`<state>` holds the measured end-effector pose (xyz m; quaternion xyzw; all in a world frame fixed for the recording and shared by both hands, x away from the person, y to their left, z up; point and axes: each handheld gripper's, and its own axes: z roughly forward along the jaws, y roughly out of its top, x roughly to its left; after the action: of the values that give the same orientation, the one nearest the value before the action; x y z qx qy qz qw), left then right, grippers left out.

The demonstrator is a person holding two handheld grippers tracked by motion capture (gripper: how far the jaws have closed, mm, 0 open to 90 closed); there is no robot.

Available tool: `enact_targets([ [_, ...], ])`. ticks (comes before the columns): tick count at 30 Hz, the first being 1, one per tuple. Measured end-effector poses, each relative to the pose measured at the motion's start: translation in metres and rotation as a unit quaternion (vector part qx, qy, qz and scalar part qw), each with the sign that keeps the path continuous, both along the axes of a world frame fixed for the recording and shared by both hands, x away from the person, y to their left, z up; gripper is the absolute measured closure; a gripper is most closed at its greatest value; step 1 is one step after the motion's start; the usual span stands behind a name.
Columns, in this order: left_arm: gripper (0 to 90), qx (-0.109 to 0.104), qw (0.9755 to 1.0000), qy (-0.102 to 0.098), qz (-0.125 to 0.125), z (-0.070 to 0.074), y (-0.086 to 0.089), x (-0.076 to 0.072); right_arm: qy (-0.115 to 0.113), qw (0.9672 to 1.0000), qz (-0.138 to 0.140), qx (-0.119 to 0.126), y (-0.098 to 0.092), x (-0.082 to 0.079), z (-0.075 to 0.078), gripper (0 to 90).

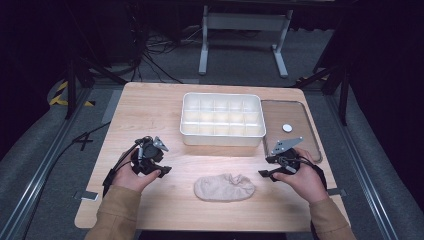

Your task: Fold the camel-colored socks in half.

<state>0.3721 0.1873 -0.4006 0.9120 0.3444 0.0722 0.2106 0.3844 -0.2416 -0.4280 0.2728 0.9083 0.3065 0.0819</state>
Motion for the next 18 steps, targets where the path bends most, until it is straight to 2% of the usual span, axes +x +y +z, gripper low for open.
enact_targets([
  [2, 50.6, -0.002, 1.0000, -0.007, -0.002, 0.003, 0.000, -0.001, -0.006, 1.0000, 0.004, 0.004, 0.001, 0.000, -0.001, 42.6],
  [7, 49.7, -0.013, 0.9998, -0.012, -0.001, 0.011, -0.003, -0.004, 0.001, 1.0000, -0.001, 0.004, 0.001, 0.000, -0.003, 44.4],
  [12, 48.7, -0.023, 0.9997, -0.005, -0.010, 0.017, -0.010, -0.007, 0.003, 0.9998, 0.005, 0.018, 0.006, -0.003, -0.002, 45.6],
  [14, 48.4, -0.024, 0.9996, 0.000, -0.012, 0.018, -0.012, -0.009, 0.016, 0.9995, 0.002, 0.027, 0.010, -0.006, -0.001, 46.8],
  [16, 47.8, -0.030, 0.9994, 0.001, -0.015, 0.021, -0.014, -0.010, 0.010, 0.9996, 0.007, 0.026, 0.014, -0.008, 0.002, 48.5],
  [18, 48.0, -0.039, 0.9990, 0.002, -0.022, 0.025, -0.017, -0.012, 0.015, 0.9997, 0.007, 0.017, 0.019, -0.011, 0.004, 52.1],
])
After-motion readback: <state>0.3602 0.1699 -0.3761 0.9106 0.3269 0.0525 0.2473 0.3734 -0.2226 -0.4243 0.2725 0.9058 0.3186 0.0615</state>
